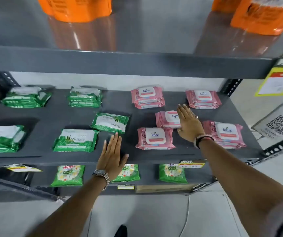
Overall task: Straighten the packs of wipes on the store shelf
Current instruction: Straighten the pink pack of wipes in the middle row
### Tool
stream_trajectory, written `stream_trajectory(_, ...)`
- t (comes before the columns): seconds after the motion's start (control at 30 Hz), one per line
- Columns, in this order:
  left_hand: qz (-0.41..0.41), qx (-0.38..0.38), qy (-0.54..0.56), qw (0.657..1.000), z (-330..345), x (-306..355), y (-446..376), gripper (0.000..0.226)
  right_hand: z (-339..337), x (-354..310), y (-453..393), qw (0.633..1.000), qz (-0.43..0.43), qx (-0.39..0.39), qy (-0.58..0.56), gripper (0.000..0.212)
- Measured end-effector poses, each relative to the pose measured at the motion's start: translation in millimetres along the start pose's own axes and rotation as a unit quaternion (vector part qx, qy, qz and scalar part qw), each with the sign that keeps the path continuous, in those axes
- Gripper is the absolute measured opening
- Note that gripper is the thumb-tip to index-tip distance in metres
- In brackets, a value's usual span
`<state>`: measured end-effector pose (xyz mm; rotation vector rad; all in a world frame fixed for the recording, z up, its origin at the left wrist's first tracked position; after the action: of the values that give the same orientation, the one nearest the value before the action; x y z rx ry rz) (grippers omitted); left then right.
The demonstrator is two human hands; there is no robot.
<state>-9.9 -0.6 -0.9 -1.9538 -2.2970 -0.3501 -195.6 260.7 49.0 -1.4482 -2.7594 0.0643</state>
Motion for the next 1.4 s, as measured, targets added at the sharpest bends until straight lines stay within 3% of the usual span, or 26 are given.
stream_trajectory(0.1,-0.016,0.005,-0.001,1.0,4.7,-7.4,-1.8,0.1,6.2,1.9,-21.8,0.996,0.022,-0.081,-0.022,0.09)
stream_trajectory(0.2,-0.013,0.015,0.001,1.0,8.6,-8.5,-2.3,0.102,6.7,-0.7,-34.0,0.989,0.039,-0.135,-0.047,0.09)
stream_trajectory(0.33,-0.01,0.013,-0.005,1.0,9.2,-9.6,-3.1,0.098,-2.7,-0.9,-40.4,0.989,0.064,-0.104,-0.083,0.069)
stream_trajectory(0.6,-0.01,0.014,-0.005,1.0,10.1,-8.5,-2.5,0.093,-36.6,-26.8,-23.7,0.979,0.04,-0.003,-0.2,0.067)
stream_trajectory(0.73,-0.01,0.024,0.016,1.0,8.6,-7.4,-1.6,0.083,-44.4,-53.5,-1.9,0.978,-0.005,-0.019,-0.207,0.069)
stream_trajectory(0.93,-0.004,0.027,0.024,0.999,8.0,-8.4,-0.7,0.093,-35.8,-76.3,17.4,0.983,-0.023,-0.079,-0.165,0.076)
stream_trajectory(1.03,-0.008,0.034,0.036,0.999,9.0,-8.4,-0.6,0.082,-42.2,-75.0,18.5,0.972,-0.034,-0.121,-0.199,0.085)
stream_trajectory(1.13,-0.002,0.036,0.031,0.999,9.1,-9.3,0.1,0.088,-49.1,-74.3,20.7,0.963,-0.023,-0.115,-0.242,0.079)
stream_trajectory(1.4,-0.005,0.033,0.03,0.999,13.6,-13.1,-2.6,0.082,-51.6,-92.0,16.3,0.99,0.102,-0.047,-0.083,0.074)
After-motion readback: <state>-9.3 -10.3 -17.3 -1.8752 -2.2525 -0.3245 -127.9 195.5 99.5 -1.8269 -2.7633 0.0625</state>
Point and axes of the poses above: each hand's wrist, its own y-axis away from the middle knuckle, its own z-axis out of the palm, x = y × z, the point moved 1 cm from there along -y, towards the middle knuckle, and after that the axes turned 5 degrees about -z, right-handed, at the moved point
